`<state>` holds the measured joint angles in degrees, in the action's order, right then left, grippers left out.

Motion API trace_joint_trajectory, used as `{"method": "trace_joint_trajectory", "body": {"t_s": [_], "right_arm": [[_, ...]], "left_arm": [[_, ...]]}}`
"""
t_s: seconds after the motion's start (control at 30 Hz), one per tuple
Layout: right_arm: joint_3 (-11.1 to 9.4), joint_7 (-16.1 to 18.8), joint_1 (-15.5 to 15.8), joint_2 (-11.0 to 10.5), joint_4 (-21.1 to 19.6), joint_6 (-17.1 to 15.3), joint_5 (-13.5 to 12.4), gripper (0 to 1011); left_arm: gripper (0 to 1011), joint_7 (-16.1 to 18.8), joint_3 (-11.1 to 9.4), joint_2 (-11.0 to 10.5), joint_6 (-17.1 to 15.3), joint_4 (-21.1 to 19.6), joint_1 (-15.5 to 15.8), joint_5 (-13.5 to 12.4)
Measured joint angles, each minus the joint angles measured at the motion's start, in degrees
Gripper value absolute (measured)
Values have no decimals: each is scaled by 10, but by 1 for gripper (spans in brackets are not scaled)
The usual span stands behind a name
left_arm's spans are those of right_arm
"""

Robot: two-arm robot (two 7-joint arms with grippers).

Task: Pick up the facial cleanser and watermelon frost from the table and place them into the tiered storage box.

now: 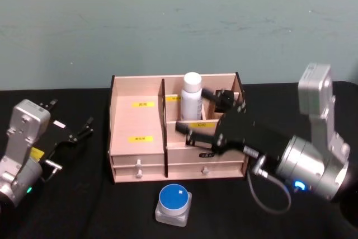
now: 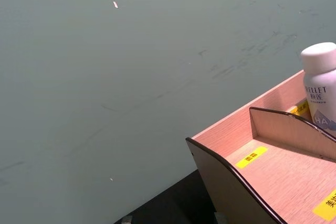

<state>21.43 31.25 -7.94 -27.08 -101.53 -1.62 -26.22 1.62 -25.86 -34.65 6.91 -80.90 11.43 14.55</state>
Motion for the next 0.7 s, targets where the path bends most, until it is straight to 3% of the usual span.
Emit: {"method": "trace_joint_trajectory", "body": {"t_s": [0.17,0.43,0.7], "right_arm": [[23,13,17,-14,12,8,-4,1002],[67,24,21,-33,47,6,18,1003],[101,29,15,-32,83,-9,30,1002]], "left_arm": [[1010,0,0,0,0,0,0,0],[1010,0,0,0,0,0,0,0],[1010,0,0,0,0,0,0,0]]}}
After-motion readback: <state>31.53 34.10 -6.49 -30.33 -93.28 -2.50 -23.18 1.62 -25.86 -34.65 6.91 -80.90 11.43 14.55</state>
